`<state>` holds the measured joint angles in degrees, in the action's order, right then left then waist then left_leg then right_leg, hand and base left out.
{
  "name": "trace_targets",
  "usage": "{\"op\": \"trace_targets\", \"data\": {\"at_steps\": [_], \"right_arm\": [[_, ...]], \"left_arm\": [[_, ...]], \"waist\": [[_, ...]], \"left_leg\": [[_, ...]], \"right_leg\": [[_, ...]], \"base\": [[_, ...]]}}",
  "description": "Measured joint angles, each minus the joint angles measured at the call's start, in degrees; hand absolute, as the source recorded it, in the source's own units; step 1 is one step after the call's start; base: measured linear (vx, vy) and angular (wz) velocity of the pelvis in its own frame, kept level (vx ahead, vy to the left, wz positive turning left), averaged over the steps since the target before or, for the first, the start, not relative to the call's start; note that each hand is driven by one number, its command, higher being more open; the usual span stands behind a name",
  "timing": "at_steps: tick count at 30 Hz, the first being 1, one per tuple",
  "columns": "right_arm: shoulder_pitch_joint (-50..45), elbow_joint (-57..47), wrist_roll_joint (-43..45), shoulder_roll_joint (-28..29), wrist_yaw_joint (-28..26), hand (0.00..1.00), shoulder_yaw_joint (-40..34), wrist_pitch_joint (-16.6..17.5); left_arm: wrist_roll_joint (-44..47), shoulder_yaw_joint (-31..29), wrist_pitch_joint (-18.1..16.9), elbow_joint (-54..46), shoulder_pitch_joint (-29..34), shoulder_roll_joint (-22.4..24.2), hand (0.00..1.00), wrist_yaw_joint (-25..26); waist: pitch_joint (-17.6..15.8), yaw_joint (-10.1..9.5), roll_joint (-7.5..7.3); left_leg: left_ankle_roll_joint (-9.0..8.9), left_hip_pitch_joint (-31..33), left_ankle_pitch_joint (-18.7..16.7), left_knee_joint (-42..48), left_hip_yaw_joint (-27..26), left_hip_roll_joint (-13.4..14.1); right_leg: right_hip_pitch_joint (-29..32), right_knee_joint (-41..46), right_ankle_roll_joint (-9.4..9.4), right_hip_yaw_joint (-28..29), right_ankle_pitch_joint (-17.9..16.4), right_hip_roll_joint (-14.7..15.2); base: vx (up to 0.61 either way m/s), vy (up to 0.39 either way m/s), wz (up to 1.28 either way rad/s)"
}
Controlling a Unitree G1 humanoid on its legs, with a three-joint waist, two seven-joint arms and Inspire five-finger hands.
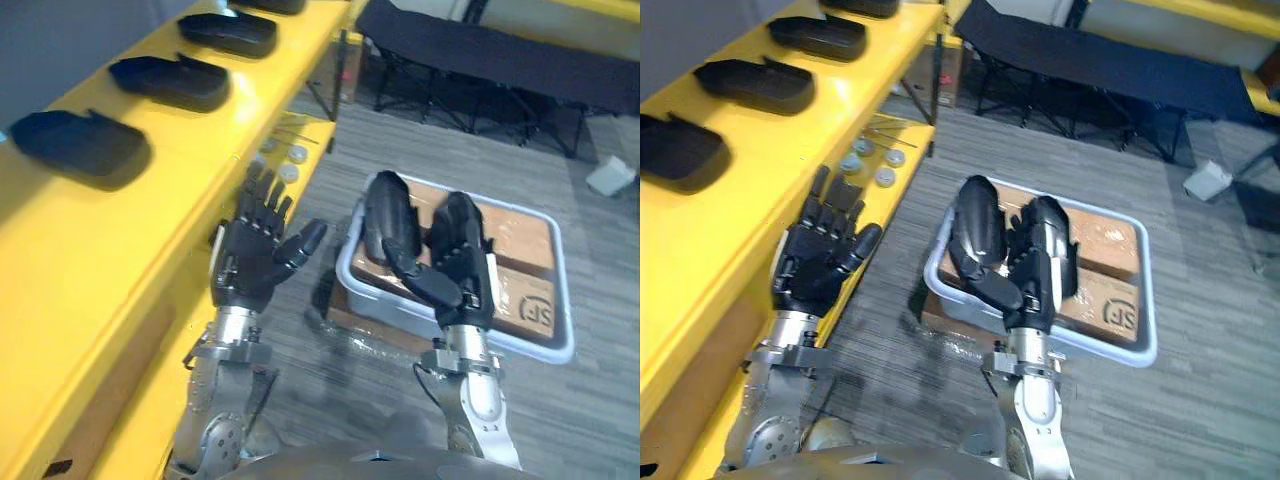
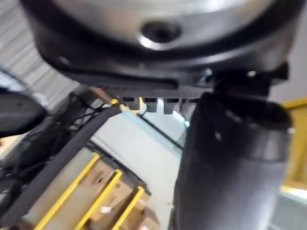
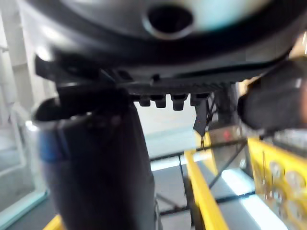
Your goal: Walk over and take three plastic housings, then place them on the shelf
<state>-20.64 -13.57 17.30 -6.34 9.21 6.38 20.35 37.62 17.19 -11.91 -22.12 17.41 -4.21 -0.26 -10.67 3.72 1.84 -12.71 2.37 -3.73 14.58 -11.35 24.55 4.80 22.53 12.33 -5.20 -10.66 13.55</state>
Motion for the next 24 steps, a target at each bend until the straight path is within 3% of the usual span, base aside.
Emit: {"op": "trace_targets", "data": {"at_steps": [2,3,4,5,6,9,10,11,12,17,24], "right_arm": [[-1.2,0.7,1.7,-1.6,-0.8,1.00,-3.9,-1.3],[-2.8,0.8,1.7,-2.3,-1.5,1.00,-5.2,-1.2],[-3.7,0.8,1.9,-3.0,-2.1,1.00,-5.7,-0.8],[-4.6,0.9,2.6,-4.4,-3.5,1.00,-6.7,-0.7],[-5.6,0.9,3.9,-4.7,-4.6,1.00,-7.1,-0.7],[-6.9,0.9,4.0,-4.9,-6.7,1.00,-6.6,-0.5],[-7.1,0.9,4.0,-5.2,-6.9,1.00,-6.2,-0.3],[-7.1,0.9,4.0,-5.3,-7.0,1.00,-5.6,-0.4],[-7.1,0.9,4.0,-4.9,-7.0,1.00,-4.5,-0.4],[-7.4,0.9,3.4,-2.6,-5.3,1.00,-1.8,-0.3],[-8.1,1.1,4.4,2.2,-4.0,1.00,-2.1,0.2]], "left_arm": [[0.7,2.0,1.0,0.2,0.0,2.0,1.00,1.2],[1.8,2.2,1.0,0.3,0.1,2.3,1.00,1.0],[2.3,2.2,0.8,0.5,0.1,2.3,1.00,0.6],[2.3,2.1,0.2,0.6,0.3,2.2,1.00,0.0],[2.4,2.0,-0.7,0.7,0.6,2.1,1.00,-0.6],[2.5,1.6,-2.3,0.8,1.2,2.2,1.00,-1.2],[2.5,1.0,-2.4,0.8,1.2,2.3,1.00,-1.3],[2.5,0.2,-2.4,1.1,1.2,2.4,1.00,-1.3],[2.4,-1.1,-2.5,2.0,1.3,2.7,1.00,-1.2],[2.3,-1.9,-2.4,3.2,1.6,2.5,1.00,-1.0],[2.3,1.0,-1.3,2.3,0.6,1.3,1.00,0.1]], "waist": [[-0.4,2.25,0.83],[-0.9,2.80,0.10],[-0.7,2.74,0.45],[-0.1,2.42,1.49],[0.0,2.44,1.93],[-0.1,1.55,2.47],[-0.3,1.10,2.91],[-0.4,0.78,3.12],[-0.8,-0.37,2.66],[-1.4,-0.69,0.78],[-1.4,-0.56,-0.45]], "left_leg": [[6.11,0.4,5.0,1.0,0.8,0.6],[8.59,1.0,6.4,3.5,1.0,0.9],[7.78,0.9,5.7,4.2,1.8,0.1],[8.08,0.3,3.4,4.6,2.2,-3.0],[9.72,0.1,0.3,5.4,3.2,-5.3],[11.04,-0.2,-6.6,6.1,7.1,-11.7],[11.17,-1.0,-9.6,5.0,8.2,-12.8],[8.24,-1.6,-12.3,3.3,9.6,-13.4],[7.23,-2.5,-12.6,3.3,11.1,-15.3],[6.70,-3.1,-12.6,4.4,8.2,-16.0],[6.21,-3.1,-14.0,5.8,7.4,-16.2]], "right_leg": [[-1.6,-0.8,-1.33,-0.9,-0.7,-1.3],[-3.4,-2.2,-2.01,-0.7,-1.0,-1.6],[-3.5,-2.6,-2.50,-0.3,-1.0,-1.5],[-2.6,-3.3,-3.19,1.1,-0.6,-1.7],[-1.8,-4.0,-3.81,2.5,-0.6,-1.8],[0.7,-6.7,-4.35,6.5,0.8,-2.3],[1.4,-7.5,-4.06,7.5,2.1,-2.8],[2.0,-7.9,-3.27,8.4,3.4,-3.1],[2.3,-8.5,-2.13,10.5,5.6,-3.0],[0.9,-14.0,-1.81,8.0,12.0,-2.0],[0.8,-13.6,-2.26,7.0,11.8,-1.5]], "base": [[-0.06,-0.382,-0.03],[-0.08,-0.252,-0.16],[-0.13,-0.188,-0.56],[-0.16,-0.063,-0.71],[-0.15,-0.038,-0.76],[-0.12,0.037,-0.69],[-0.09,0.120,-0.69],[-0.05,0.172,-0.84],[-0.04,0.201,-0.89],[-0.02,0.116,-0.42],[-0.01,0.037,-0.07]]}}
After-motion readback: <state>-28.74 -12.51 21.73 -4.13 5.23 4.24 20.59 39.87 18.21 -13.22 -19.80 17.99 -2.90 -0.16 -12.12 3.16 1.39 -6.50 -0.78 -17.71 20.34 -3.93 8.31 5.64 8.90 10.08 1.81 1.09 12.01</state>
